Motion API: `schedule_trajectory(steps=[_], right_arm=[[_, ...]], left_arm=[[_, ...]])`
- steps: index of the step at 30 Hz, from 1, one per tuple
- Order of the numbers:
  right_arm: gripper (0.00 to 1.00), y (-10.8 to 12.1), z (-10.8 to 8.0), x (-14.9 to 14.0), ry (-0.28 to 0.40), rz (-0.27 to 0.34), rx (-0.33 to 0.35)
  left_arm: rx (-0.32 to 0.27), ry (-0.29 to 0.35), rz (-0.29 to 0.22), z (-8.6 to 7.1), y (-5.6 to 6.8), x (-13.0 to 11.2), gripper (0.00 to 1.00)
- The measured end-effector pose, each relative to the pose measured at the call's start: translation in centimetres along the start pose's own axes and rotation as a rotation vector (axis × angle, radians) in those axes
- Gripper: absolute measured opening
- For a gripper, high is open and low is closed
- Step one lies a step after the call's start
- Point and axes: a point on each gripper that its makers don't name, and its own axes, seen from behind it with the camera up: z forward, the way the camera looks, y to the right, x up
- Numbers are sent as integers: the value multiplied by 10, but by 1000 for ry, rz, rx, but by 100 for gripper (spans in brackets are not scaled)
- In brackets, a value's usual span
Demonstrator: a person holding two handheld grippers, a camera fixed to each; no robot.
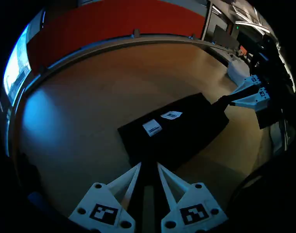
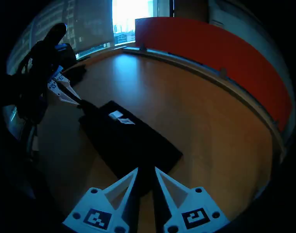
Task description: Fold towel
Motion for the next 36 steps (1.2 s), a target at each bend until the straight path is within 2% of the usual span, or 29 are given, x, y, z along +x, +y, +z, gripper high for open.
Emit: schedule_trajectory(steps=[11,14,26,36], right_arm=[[17,9,22,-13,-26,40,-13],[19,13,26,-14,-31,48,-25],[39,31,37,-14,-38,60,-85],[42,48,42,-7,-31,60,-127]], left_arm=[[33,-27,6,32,-13,-4,18],[46,-24,1,36,-18,-1,24],[89,-16,2,47,-37,12,40],[106,-18,31,47,-46,19,60]])
